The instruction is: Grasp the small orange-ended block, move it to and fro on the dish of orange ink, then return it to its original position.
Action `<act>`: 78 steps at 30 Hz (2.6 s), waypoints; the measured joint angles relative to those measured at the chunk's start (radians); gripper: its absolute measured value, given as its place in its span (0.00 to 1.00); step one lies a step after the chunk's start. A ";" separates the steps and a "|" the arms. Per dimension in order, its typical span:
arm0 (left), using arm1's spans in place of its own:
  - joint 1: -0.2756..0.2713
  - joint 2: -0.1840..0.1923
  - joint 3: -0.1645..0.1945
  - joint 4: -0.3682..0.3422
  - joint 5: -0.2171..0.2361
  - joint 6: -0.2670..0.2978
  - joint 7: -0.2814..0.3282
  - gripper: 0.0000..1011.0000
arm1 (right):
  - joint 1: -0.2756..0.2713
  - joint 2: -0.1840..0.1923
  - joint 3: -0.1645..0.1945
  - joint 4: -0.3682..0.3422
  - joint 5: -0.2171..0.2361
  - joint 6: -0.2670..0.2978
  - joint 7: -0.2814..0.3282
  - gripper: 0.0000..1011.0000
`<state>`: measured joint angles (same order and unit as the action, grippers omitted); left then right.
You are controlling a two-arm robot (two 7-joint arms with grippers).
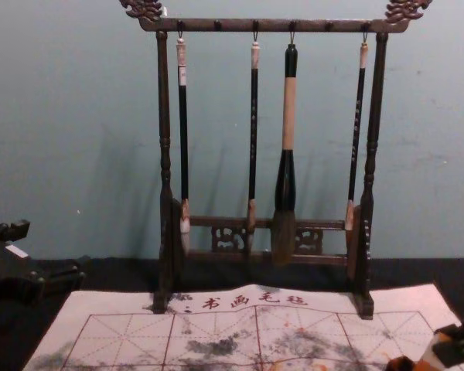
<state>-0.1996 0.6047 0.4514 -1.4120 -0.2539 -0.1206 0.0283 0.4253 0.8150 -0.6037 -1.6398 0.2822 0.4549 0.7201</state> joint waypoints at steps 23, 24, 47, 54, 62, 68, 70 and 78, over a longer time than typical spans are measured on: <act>0.000 0.000 0.000 0.000 0.000 0.000 0.000 0.99 | 0.036 -0.022 -0.049 0.026 -0.026 0.004 0.028 0.11; 0.000 0.000 0.000 0.000 0.000 0.000 0.000 0.99 | 0.036 -0.023 -0.050 0.027 -0.027 0.004 0.028 0.11; 0.000 0.000 0.000 0.000 0.000 0.000 0.000 0.99 | 0.035 -0.028 -0.041 0.036 -0.025 0.002 0.013 0.11; 0.000 0.000 0.000 0.000 0.000 0.000 0.000 0.99 | 0.034 -0.027 -0.040 0.036 -0.025 0.001 0.013 0.11; 0.000 0.000 0.000 0.000 0.000 0.000 0.000 0.99 | 0.034 -0.027 -0.040 0.036 -0.024 0.000 0.013 0.11; 0.000 0.000 0.000 0.000 0.000 0.000 0.000 0.99 | 0.034 -0.027 -0.040 0.035 -0.024 0.000 0.013 0.15; 0.000 0.000 0.000 0.000 0.000 0.000 0.000 0.99 | 0.034 -0.027 -0.040 0.035 -0.024 0.000 0.013 0.21; 0.000 0.000 0.000 0.000 0.000 0.000 0.000 0.99 | 0.034 -0.027 -0.040 0.035 -0.024 0.000 0.013 0.44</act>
<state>-0.1995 0.6047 0.4513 -1.4120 -0.2539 -0.1205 0.0283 0.4595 0.7884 -0.6439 -1.6051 0.2585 0.4552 0.7330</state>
